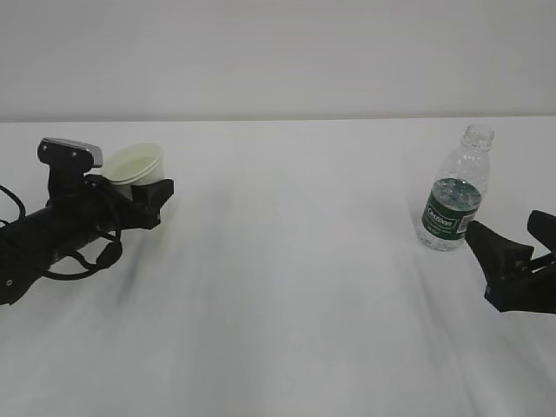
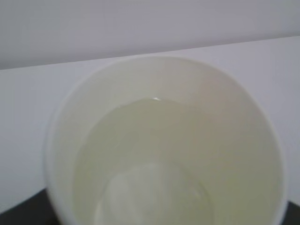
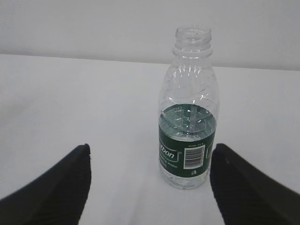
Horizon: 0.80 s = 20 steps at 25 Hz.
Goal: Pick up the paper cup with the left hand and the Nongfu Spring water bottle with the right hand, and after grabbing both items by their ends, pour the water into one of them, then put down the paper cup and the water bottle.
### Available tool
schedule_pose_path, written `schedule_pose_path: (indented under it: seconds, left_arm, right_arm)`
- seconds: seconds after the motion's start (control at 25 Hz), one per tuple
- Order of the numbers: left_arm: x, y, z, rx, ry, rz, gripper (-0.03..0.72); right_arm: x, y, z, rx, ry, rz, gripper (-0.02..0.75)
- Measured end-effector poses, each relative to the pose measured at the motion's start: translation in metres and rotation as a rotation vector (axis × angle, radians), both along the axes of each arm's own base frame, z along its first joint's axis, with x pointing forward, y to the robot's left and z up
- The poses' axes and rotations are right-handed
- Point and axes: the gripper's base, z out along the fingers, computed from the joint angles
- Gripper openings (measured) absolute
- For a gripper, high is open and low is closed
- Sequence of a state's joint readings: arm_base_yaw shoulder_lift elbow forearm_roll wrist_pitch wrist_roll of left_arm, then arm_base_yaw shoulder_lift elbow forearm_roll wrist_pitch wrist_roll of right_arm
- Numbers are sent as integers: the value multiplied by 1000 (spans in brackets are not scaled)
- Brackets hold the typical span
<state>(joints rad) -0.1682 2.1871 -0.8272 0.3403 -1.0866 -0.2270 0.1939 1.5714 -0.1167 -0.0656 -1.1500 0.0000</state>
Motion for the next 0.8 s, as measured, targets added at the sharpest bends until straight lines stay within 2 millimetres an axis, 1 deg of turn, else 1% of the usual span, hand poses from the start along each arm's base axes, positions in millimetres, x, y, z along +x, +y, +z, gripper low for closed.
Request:
schedule_pose_path:
  seconds: [0.24,0.52,0.8]
  left_arm:
    - [1,1,-4,6,-6,16,467]
    - [-1,2,-21,7,29,21,467]
    - [0,5,-21,4,25,54,467]
  right_arm:
    - [0,1,0,-2,0,8,592]
    - [0,1,0,-2,0,8,591]
    - [0,1,0,-2,0,8,589]
